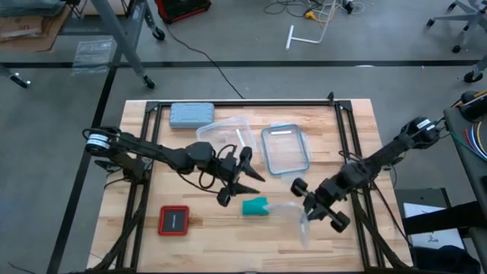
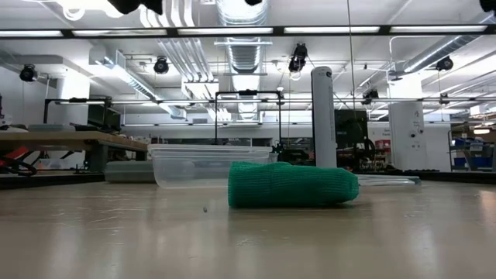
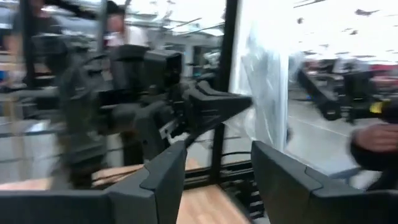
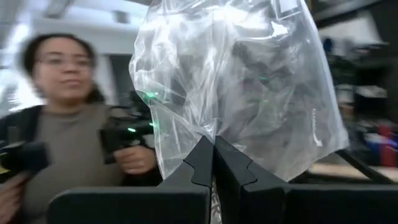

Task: Roll bandage
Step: Open the transparent zip bag

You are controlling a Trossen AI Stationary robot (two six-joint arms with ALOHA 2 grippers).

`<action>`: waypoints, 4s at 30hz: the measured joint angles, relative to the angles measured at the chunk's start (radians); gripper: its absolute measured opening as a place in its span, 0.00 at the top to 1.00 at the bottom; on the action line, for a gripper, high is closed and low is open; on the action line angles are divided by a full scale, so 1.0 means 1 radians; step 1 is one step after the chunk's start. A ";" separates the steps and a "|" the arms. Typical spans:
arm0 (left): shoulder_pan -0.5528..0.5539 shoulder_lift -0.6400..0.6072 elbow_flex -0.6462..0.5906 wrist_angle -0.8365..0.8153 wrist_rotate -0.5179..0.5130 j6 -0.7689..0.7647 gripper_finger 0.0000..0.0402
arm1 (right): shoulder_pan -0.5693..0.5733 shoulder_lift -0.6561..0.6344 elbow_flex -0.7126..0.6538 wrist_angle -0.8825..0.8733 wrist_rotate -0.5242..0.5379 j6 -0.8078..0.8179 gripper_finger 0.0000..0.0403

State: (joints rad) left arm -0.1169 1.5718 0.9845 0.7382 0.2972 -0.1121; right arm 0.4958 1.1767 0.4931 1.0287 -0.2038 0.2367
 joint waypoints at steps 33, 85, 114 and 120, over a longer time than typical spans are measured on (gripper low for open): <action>-0.035 0.071 0.102 -0.002 0.420 -0.081 0.67 | -0.045 0.174 0.284 -0.317 -0.189 0.032 1.00; -0.051 0.069 0.102 -0.036 0.458 -0.054 0.72 | -0.076 0.174 0.283 -0.343 -0.189 0.043 1.00; -0.054 -0.001 0.087 -0.110 0.175 0.125 1.00 | -0.078 0.076 0.283 -0.474 -0.098 0.087 0.97; -0.068 -0.090 0.055 -0.214 0.071 0.184 1.00 | -0.061 -0.004 0.283 -0.667 0.060 0.108 0.86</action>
State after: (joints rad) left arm -0.1852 1.4818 1.0393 0.5238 0.3684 0.0716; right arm 0.4347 1.1722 0.7761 0.3616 -0.1434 0.3446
